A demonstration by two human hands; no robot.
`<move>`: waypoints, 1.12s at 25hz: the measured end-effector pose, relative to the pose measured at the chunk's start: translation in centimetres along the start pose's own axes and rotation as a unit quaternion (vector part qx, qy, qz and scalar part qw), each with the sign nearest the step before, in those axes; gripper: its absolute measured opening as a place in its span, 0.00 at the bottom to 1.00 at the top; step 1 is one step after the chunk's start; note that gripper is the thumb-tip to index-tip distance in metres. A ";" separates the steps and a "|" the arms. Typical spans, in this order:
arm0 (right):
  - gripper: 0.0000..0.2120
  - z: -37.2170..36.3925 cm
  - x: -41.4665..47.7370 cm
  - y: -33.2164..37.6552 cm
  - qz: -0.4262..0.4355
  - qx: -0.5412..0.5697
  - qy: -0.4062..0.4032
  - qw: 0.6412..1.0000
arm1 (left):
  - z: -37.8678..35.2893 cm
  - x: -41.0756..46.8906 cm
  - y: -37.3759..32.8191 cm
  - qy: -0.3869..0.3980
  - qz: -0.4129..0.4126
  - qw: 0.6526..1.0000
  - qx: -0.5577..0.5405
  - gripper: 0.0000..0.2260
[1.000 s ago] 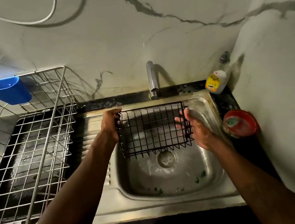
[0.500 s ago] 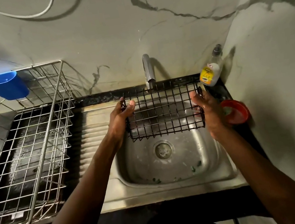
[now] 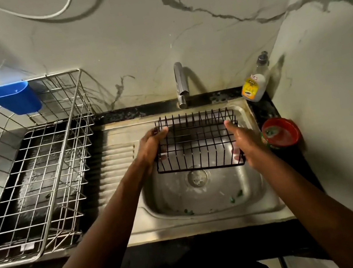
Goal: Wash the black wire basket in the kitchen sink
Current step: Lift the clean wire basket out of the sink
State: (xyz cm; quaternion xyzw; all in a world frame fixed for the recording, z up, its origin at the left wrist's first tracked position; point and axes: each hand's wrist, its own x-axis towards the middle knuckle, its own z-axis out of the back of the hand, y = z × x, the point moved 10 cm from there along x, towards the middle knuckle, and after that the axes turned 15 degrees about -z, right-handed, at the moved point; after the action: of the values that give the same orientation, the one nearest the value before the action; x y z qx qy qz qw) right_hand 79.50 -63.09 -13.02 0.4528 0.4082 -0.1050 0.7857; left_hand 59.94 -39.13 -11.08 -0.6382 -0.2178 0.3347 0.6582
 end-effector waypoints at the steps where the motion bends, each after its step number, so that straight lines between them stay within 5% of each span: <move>1: 0.43 0.7 -1.4 1.7 0.066 0.030 -0.016 0.997 | 0.4 0.0 -1.9 -0.006 -0.044 0.999 -0.026 0.21; 3: 0.43 1.6 -3.3 3.5 0.191 0.070 -0.059 0.977 | 1.2 -0.2 -3.3 -0.021 -0.095 0.993 -0.063 0.23; 5: 0.40 0.9 -2.6 2.7 0.212 0.052 -0.089 0.972 | 1.2 -0.4 -0.6 -0.034 -0.062 0.997 -0.032 0.25; 8: 0.38 -2.7 0.5 -3.8 -0.071 -0.037 -0.021 0.997 | 1.3 -0.9 9.5 0.007 0.172 0.983 0.063 0.38; 11: 0.35 -3.3 0.4 -4.8 -0.108 -0.085 0.018 0.990 | 1.8 -1.9 13.2 0.026 0.255 0.964 0.068 0.41; 14: 0.35 -2.1 -1.6 -1.3 -0.025 -0.064 -0.025 0.997 | 2.0 -1.7 2.8 -0.013 0.074 0.994 0.080 0.23; 16: 0.31 -1.2 -4.4 2.2 0.089 -0.037 -0.058 0.994 | 2.3 -1.9 -2.4 -0.034 -0.030 0.998 0.048 0.20; 20: 0.16 1.4 -13.7 5.6 0.433 0.037 -0.152 0.887 | 3.8 -4.9 -8.1 -0.069 -0.261 0.960 0.072 0.29; 22: 0.15 1.4 -14.5 4.1 0.487 0.046 -0.166 0.856 | 3.3 -6.5 -9.0 -0.077 -0.341 0.930 0.116 0.28; 24: 0.23 0.2 -9.1 2.3 0.359 0.013 -0.137 0.923 | 3.1 -4.2 -3.9 -0.081 -0.229 0.961 0.130 0.24; 26: 0.35 -1.7 -2.8 -2.3 0.064 -0.083 -0.080 0.991 | 1.9 -3.8 4.5 -0.018 0.068 0.994 0.086 0.26; 28: 0.40 -3.2 -1.4 -6.0 -0.086 -0.155 -0.007 0.984 | 1.4 -6.6 11.3 0.033 0.299 0.952 0.060 0.39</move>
State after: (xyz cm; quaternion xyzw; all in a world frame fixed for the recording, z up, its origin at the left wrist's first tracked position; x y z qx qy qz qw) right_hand 73.69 -64.24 -16.56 0.2881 0.4509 -0.1106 0.8375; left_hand 52.67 -43.32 -21.15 -0.6444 0.0251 0.5071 0.5717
